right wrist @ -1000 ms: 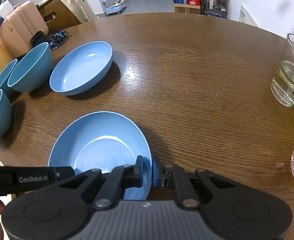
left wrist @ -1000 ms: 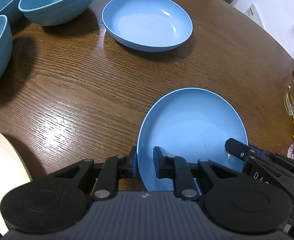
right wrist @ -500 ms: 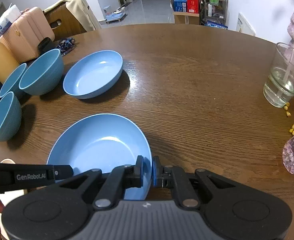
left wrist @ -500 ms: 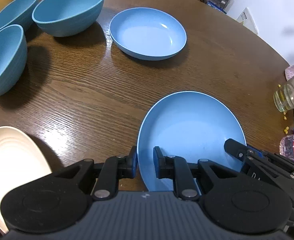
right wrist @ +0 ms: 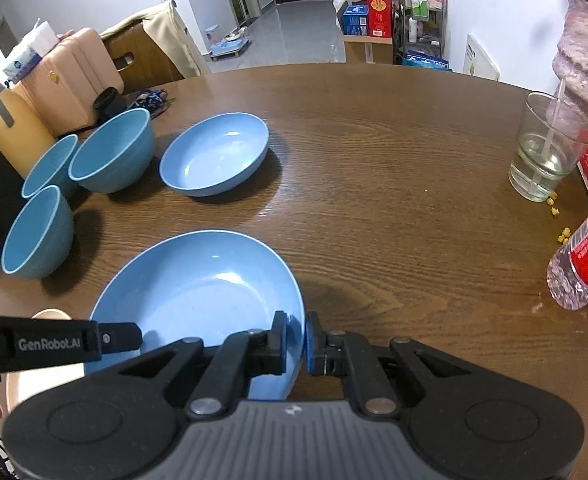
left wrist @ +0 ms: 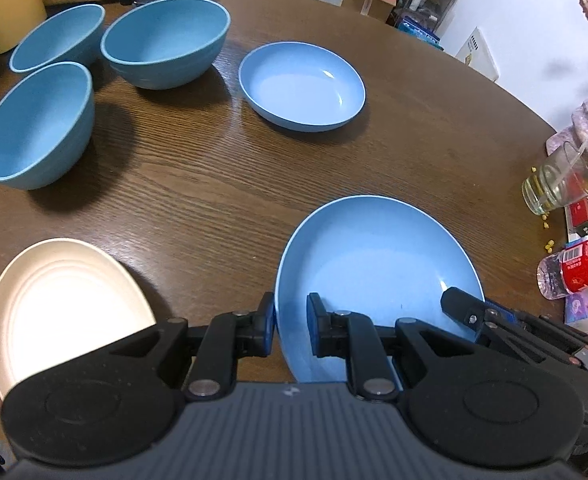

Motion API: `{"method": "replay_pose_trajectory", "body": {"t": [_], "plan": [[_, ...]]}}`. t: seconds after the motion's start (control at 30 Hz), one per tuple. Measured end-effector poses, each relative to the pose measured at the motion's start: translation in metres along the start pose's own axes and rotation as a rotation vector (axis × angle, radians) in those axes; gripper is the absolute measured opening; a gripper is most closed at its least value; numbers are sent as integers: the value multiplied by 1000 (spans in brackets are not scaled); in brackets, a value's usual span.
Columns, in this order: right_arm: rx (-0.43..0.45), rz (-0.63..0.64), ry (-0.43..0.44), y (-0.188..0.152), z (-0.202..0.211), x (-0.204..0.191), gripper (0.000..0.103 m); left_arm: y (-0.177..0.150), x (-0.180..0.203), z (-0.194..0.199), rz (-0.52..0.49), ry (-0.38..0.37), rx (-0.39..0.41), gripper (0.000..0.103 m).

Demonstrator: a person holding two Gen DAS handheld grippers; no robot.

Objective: Organize plates and bowls
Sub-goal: 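Lift the blue plate with both grippers off the table, then carry the held blue plate with both grippers over the cream plate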

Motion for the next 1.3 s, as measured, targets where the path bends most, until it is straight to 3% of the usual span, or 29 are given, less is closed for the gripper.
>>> {"method": "replay_pose_trajectory", "body": {"t": [0.77,1.3], "plan": [[45,9,7,-22,53,-70,9,-20,-64,68,-8,-39,62,17],[53,-6,20,-35,60,-138,9,-14,-133,93,-24,-39,69,17]]}}
Point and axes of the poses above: each gripper's, at about its wrist camera, not at the fingertips, and z roughly against the way its jaws point, x to its right, y to its top, the point moved 1 cm from there along -z, roughly the way its jaws point, and after that the axes turned 9 degrees about z, right-handed, at the moved point
